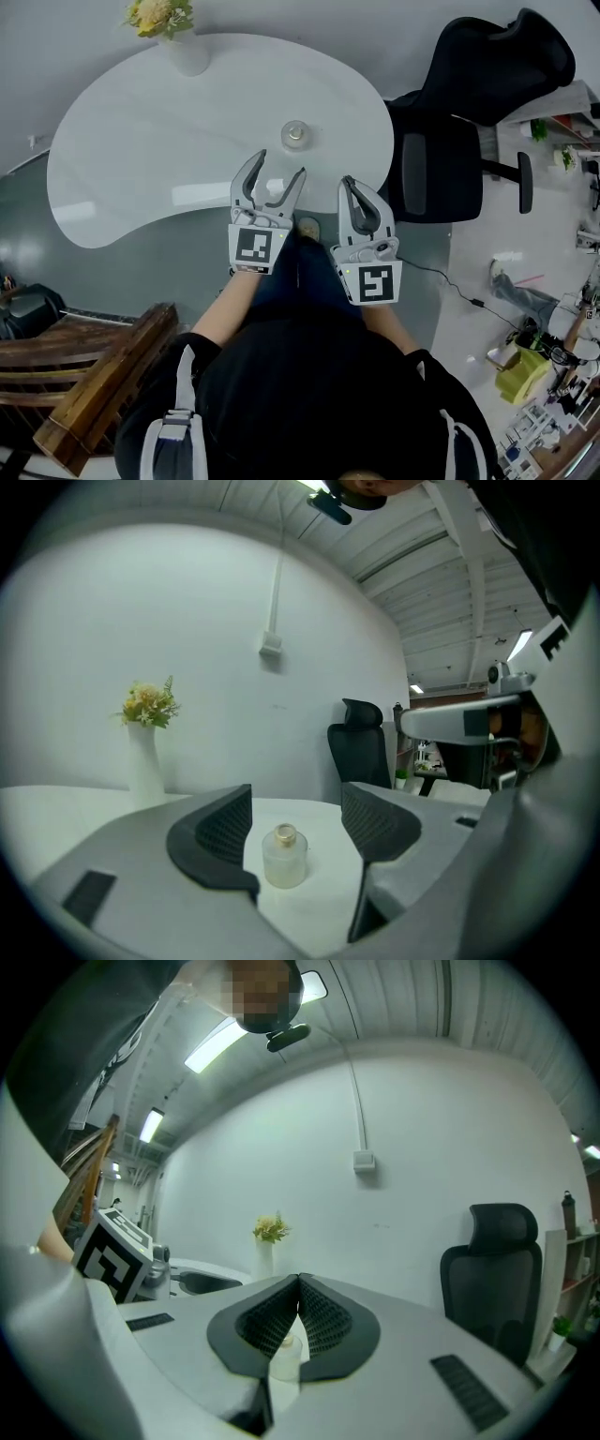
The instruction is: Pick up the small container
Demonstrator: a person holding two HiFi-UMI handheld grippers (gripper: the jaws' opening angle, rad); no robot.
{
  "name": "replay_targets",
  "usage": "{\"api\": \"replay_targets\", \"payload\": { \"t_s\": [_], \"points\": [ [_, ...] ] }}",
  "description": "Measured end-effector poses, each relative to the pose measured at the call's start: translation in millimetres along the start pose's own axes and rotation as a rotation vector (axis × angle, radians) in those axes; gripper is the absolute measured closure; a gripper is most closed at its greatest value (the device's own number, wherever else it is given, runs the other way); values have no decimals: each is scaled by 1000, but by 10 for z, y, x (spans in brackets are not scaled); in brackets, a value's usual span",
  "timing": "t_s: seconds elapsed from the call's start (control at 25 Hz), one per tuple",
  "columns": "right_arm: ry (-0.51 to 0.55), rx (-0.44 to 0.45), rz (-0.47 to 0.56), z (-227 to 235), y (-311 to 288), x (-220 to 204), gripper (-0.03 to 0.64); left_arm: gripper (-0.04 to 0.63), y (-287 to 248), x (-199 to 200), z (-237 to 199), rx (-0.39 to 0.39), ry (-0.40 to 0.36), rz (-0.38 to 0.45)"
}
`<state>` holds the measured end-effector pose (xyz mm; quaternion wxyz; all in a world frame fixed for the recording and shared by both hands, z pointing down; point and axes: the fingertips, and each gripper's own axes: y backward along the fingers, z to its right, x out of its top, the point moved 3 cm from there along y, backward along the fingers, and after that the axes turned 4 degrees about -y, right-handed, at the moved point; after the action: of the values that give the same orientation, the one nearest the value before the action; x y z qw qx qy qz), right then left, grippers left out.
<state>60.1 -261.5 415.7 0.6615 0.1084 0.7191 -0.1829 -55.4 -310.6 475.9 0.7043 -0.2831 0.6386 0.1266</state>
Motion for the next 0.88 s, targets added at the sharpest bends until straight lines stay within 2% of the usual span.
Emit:
{"api": "replay_targets", "payload": {
  "t_s": [0.56,0.76,0.88],
  "points": [
    [-30,21,-62,269,-299,-403,595,293,-477,-451,-66,4,-16,-76],
    [-36,31,-87,292,-365,-550,595,287,-593,-583,-95,3,-14,-82],
    [-41,33,-106,320,-398,-626,595,282,-680,-607,-121,-7,-53,-60]
  ]
}}
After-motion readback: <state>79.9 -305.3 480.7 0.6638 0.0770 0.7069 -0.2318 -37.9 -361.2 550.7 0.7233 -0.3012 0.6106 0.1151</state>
